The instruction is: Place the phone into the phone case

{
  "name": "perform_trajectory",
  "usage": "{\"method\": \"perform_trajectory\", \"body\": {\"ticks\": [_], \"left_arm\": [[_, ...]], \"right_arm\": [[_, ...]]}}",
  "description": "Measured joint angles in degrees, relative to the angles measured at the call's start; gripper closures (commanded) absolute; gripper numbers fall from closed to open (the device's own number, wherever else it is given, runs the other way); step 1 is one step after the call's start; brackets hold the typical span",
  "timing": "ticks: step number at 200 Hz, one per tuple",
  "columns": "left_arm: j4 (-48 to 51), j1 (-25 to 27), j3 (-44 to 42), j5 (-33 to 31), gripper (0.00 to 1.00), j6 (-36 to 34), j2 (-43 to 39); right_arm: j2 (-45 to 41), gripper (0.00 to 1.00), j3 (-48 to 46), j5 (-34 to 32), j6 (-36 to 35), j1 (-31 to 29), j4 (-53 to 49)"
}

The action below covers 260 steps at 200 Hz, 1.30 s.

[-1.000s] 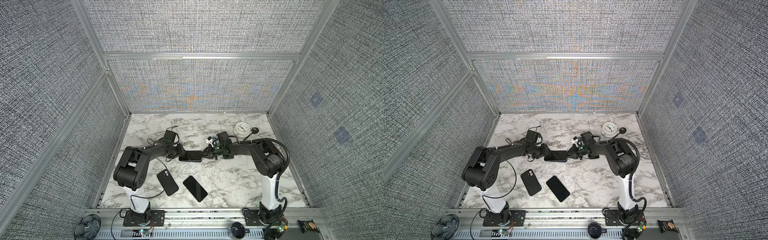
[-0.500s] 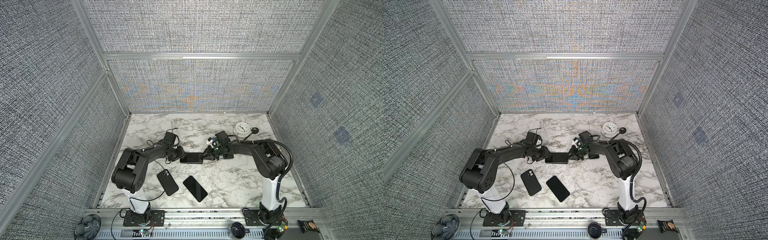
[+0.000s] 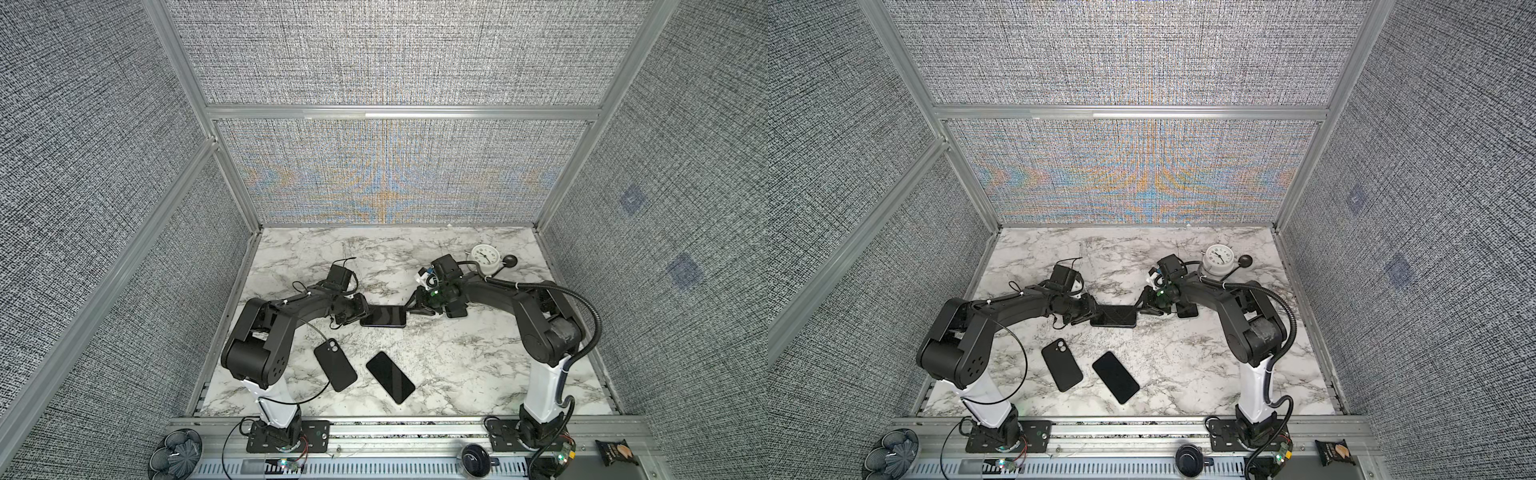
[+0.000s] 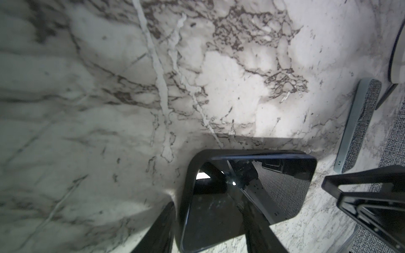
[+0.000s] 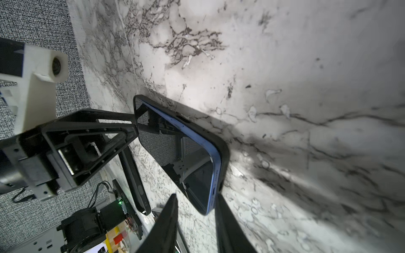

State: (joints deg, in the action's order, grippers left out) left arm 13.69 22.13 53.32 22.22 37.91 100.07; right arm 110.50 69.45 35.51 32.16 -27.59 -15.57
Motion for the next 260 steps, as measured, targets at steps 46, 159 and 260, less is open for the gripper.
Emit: {"method": "perform_trajectory", "body": {"ticks": [46,159,260], "left_arm": [[2.89,0.0,-0.74,1.49,0.46,-0.87,-1.42],[8.96,0.11,1.22,1.46,0.46,-4.96,-1.22],[9.49,0.11,3.98,1.75,0.46,-6.56,0.66]], "right_arm": [[-5.53,0.69,-3.28,-6.23,-1.79,-2.29,-2.91],[-4.87,0.75,-3.63,-10.29,-1.16,-5.35,-3.02],[-2.34,0.77,-2.14,-10.86,-0.52,-5.88,-2.97]]}}
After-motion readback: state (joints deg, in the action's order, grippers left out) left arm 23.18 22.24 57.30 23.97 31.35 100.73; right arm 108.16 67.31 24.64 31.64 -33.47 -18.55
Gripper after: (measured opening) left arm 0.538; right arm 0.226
